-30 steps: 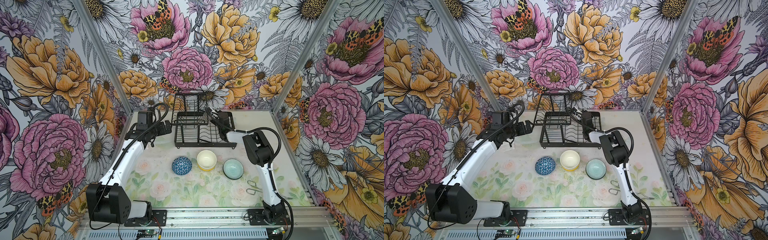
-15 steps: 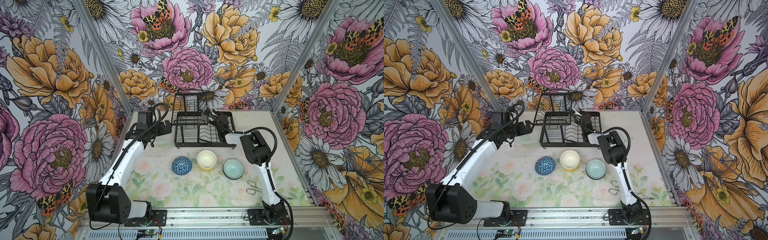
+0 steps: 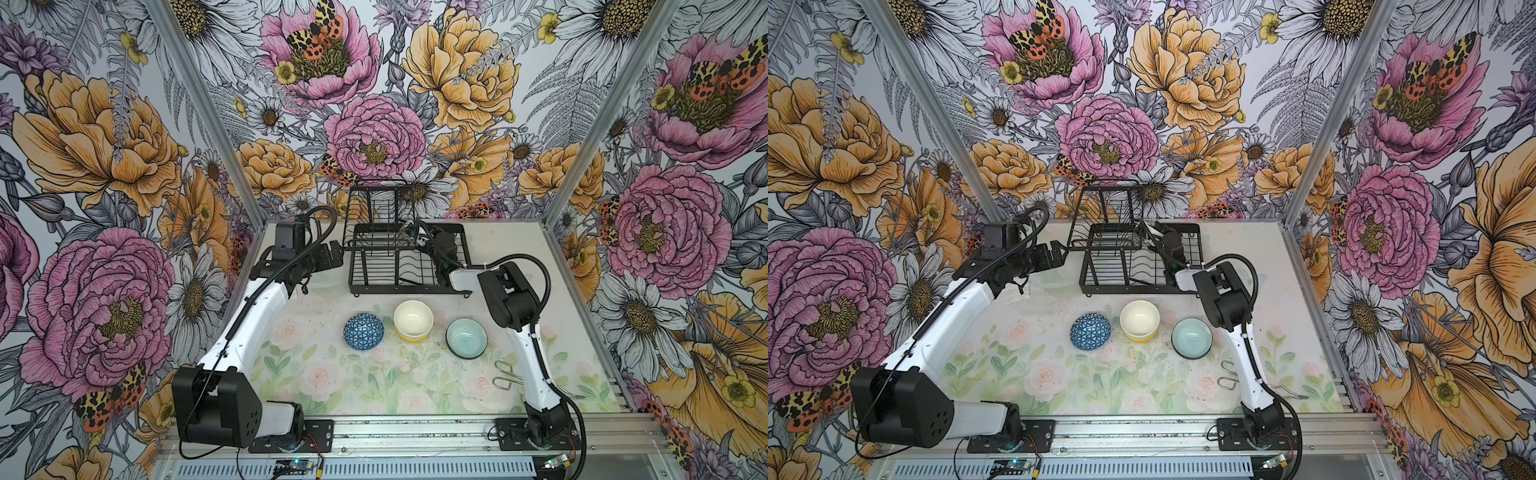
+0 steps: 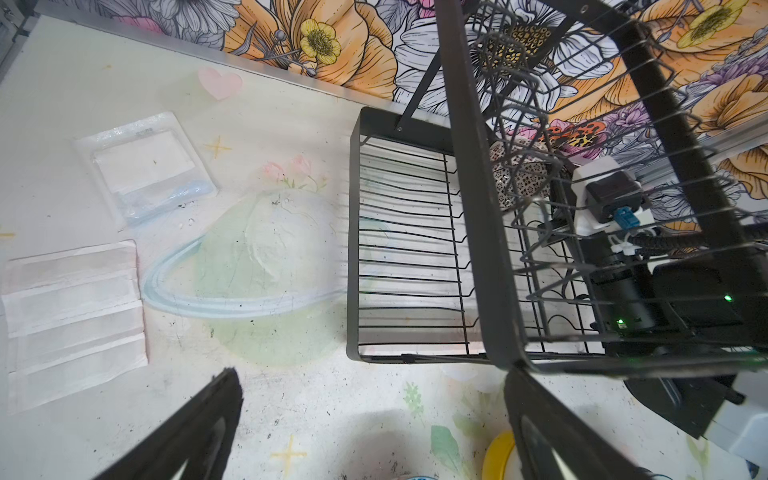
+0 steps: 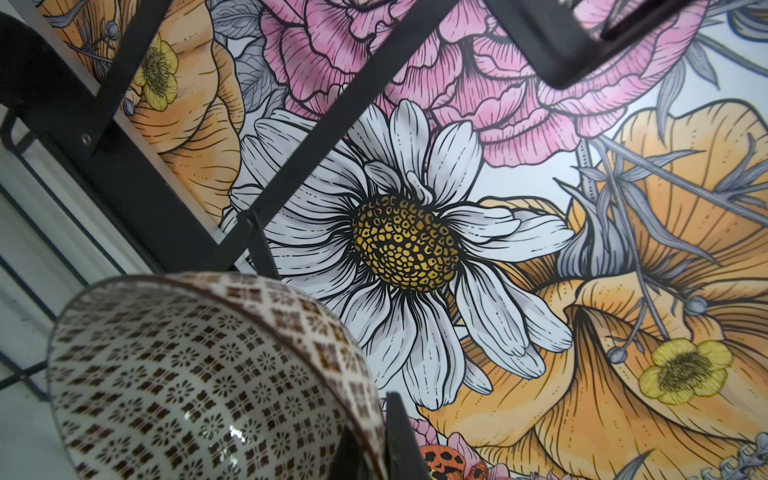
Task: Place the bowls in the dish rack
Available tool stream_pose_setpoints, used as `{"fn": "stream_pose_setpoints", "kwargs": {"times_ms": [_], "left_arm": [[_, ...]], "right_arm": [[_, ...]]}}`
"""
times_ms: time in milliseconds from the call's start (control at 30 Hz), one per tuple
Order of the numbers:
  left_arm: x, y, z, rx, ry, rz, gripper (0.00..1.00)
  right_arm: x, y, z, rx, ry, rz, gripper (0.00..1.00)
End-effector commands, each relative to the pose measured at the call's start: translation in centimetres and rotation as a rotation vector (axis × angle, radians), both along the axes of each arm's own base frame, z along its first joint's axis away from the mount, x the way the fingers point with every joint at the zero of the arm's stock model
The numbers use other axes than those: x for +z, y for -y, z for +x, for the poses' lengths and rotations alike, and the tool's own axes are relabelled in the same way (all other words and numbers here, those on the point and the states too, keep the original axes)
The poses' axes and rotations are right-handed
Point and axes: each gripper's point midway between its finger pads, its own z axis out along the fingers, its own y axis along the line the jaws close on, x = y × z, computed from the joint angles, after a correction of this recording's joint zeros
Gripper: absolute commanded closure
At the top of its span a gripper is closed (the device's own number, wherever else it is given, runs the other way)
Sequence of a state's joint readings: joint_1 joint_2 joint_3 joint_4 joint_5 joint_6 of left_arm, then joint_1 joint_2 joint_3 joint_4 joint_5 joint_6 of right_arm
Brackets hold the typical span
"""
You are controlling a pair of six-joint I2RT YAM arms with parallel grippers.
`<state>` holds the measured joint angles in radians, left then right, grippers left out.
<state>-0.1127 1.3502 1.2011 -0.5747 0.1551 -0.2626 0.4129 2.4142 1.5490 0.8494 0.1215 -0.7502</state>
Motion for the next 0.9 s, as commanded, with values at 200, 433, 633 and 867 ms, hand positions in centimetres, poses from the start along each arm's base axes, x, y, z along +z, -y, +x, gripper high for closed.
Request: {"fn": "stream_pose_setpoints", "kwargs": {"times_ms": [200, 433, 633, 867], "left_arm": [[0.2, 0.5, 0.4, -0.029, 0.018, -0.025, 0.01], [0.2, 0.6, 0.3, -0.031, 0.020, -0.026, 0.01], [0.1, 0.3, 0.2, -0.023, 0.019, -0.021, 0.01], [0.1, 0.3, 0.2, -0.021, 0.018, -0.019, 0.01]], "right_arm": [[0.1, -3.9, -2.0, 0.119, 0.022, -0.008, 1.00], [-0.4, -4.4, -2.5, 0.137, -0.015, -0.022, 1.00], [-0.7, -4.2, -2.5, 0.120, -0.026, -0.029, 1.00], [-0.3, -3.8, -2.4, 0.099, -0.027, -0.018, 0.87]]}}
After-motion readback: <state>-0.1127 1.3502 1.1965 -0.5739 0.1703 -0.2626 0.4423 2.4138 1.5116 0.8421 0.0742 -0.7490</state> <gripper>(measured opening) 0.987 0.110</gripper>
